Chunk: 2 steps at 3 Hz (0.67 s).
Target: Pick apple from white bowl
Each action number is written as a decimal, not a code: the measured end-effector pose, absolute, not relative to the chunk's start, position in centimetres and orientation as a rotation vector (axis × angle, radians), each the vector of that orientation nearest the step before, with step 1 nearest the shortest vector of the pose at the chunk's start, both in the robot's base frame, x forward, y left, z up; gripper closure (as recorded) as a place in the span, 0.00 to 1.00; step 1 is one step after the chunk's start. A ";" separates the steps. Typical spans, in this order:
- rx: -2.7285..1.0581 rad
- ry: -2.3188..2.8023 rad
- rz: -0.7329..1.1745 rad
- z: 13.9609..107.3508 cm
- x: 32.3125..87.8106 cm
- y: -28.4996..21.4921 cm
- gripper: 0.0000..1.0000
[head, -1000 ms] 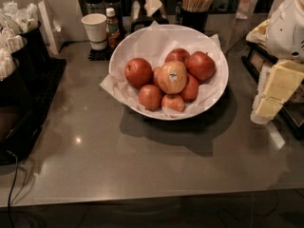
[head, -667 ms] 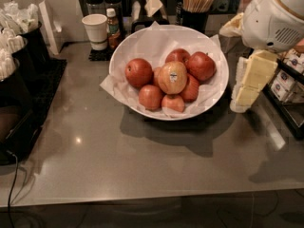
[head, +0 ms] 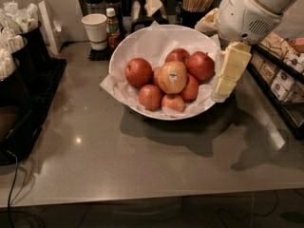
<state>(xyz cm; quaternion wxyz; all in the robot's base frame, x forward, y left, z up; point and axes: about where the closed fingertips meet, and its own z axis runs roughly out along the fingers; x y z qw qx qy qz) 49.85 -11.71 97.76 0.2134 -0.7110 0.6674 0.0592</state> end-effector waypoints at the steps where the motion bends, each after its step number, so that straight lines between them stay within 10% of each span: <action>1: -1.945 1.844 0.159 97.8 49.9 -11.9 0.00; 2: -1.967 1.778 0.213 96.9 51.4 -10.4 0.00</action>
Offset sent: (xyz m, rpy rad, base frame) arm 0.0371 0.0284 -0.0245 0.1119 0.0048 0.1083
